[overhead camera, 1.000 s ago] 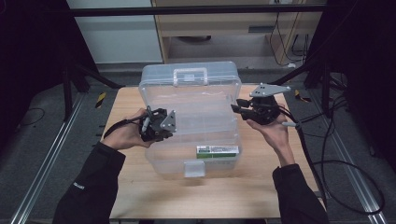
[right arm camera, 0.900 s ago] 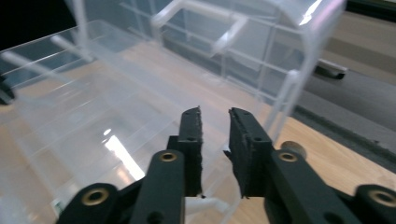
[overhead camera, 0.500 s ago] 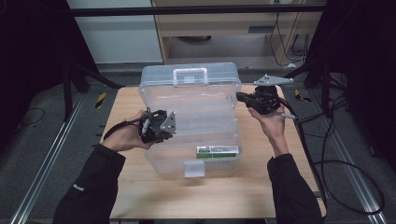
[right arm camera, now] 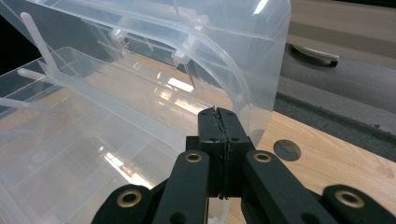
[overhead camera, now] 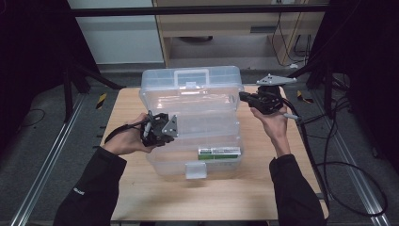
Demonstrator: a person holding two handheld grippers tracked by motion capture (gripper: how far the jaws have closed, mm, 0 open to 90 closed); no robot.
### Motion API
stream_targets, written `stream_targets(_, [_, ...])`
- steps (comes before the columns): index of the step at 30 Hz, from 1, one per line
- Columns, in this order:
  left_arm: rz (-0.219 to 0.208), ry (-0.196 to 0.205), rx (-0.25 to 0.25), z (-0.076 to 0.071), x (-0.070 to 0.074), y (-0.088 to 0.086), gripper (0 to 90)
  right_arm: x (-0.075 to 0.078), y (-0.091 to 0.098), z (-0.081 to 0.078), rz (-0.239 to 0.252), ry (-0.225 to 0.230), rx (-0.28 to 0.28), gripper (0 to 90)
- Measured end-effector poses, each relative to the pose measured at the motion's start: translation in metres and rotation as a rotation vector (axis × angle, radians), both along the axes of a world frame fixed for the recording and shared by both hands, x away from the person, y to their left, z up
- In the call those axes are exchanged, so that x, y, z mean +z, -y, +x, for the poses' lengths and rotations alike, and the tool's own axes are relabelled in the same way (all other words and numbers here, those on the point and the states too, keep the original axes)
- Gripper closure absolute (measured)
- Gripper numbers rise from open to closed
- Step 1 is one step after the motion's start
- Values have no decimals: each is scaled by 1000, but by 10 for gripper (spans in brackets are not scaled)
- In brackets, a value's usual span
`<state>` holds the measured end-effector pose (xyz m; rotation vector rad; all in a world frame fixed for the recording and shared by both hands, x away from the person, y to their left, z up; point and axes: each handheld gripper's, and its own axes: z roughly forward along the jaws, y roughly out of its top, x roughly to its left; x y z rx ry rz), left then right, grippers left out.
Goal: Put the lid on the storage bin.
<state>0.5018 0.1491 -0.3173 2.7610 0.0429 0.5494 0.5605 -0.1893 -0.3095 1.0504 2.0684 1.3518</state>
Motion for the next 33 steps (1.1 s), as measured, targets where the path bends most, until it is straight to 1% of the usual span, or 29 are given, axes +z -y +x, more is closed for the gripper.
stream_targets(6, [-7,6,7,0,0,0,836,-3,-2,-1,2,-4,4,893])
stream_targets(7, [-2,7,12,0,0,-1,836,-3,-2,-1,1,-6,5,893])
stream_targets(12, [-1,0,10,-1,-1,0,840,-3,-2,-1,10,-8,15,897])
stream_targets(16, [-11,-4,15,-2,-2,-1,838,-3,-2,-3,10,-10,20,898])
stream_targets(18, [-15,-4,26,-2,-2,-1,829,-3,-2,-4,10,-11,25,896])
stream_targets(19, [-25,-1,23,-1,-2,0,821,-3,-2,-4,10,-14,27,896])
stream_targets(22, [-50,-7,38,0,-2,-2,806,-5,-3,-5,7,-19,30,895])
stream_targets(25, [-108,-17,51,-1,1,-2,780,-6,-4,-4,1,-20,34,897])
stream_targets(26, [-123,-12,49,-3,3,-2,772,-6,-5,-4,1,-19,32,897])
stream_targets(27, [-128,-5,54,-4,4,-1,767,-6,-5,-4,3,-21,33,898])
stream_targets(28, [-146,-11,62,-4,6,-1,762,-6,-5,-4,2,-20,33,898])
stream_targets(30, [-176,-9,76,-5,9,-2,748,-6,-4,-5,1,-20,33,899])
stream_targets(31, [-191,-14,74,-5,11,-3,751,-5,-4,-5,-1,-20,32,899])
stream_targets(32, [-207,-8,74,-6,12,-3,751,-5,-4,-5,1,-18,31,898])
stream_targets(33, [-230,-8,87,-6,14,-4,754,-5,-3,-6,2,-18,33,898])
